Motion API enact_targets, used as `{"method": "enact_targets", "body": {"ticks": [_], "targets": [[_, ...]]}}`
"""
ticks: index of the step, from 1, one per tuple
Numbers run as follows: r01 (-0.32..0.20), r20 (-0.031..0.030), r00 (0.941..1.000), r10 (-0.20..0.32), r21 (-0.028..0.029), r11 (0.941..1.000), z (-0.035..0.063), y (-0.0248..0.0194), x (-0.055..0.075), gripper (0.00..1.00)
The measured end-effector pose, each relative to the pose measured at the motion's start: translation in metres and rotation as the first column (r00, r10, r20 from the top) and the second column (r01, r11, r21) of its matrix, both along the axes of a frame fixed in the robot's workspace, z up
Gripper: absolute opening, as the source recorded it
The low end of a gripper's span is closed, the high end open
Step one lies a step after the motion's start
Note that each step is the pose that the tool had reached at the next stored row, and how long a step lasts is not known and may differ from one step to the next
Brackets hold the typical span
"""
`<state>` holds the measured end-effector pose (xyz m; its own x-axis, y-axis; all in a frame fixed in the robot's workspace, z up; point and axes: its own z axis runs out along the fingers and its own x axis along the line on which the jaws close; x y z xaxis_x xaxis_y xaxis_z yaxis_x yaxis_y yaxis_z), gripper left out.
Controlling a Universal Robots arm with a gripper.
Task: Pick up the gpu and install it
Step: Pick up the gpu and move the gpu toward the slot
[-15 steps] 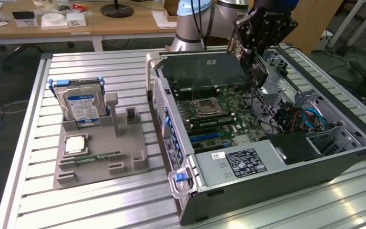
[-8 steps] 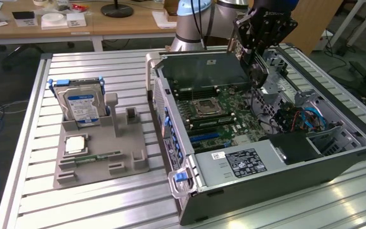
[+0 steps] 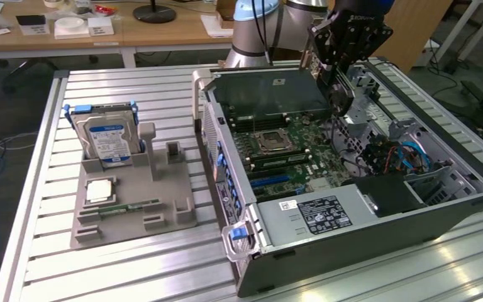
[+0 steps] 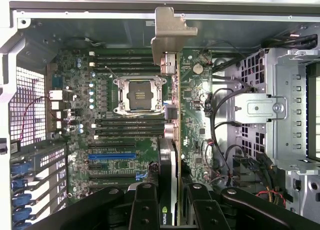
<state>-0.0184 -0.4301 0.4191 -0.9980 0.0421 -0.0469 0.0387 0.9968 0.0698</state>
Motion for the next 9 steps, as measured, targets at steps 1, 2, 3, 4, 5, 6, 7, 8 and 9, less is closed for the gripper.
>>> {"method": "enact_targets", "body": {"ticks": [1,2,3,4,5,6,7,8,9], "targets": [[0.0,-0.0001,1.0,0.0,0.0001,1.0,0.0,0.0,0.001,0.27],[0.0,-0.0001,1.0,0.0,0.0001,1.0,0.0,0.0,0.002,0.27],[0.0,0.0,1.0,0.0,0.0001,1.0,0.0,0.0,0.004,0.27],[0.0,-0.0001,1.0,0.0,0.0001,1.0,0.0,0.0,0.007,0.27],[0.0,-0.0003,1.0,0.0,0.0,1.0,0.0,0.0,0.01,0.27],[0.0,-0.0003,1.0,0.0,0.0001,1.0,0.0,0.0,0.014,0.27],[0.0,-0.0004,1.0,0.0,0.0001,1.0,0.0,-0.0001,0.017,0.27],[0.0,-0.0004,1.0,0.0,0.0001,1.0,0.0,0.0,0.019,0.27],[0.0,-0.0005,1.0,0.0,0.0,1.0,0.0,0.0,0.021,0.27]]}}
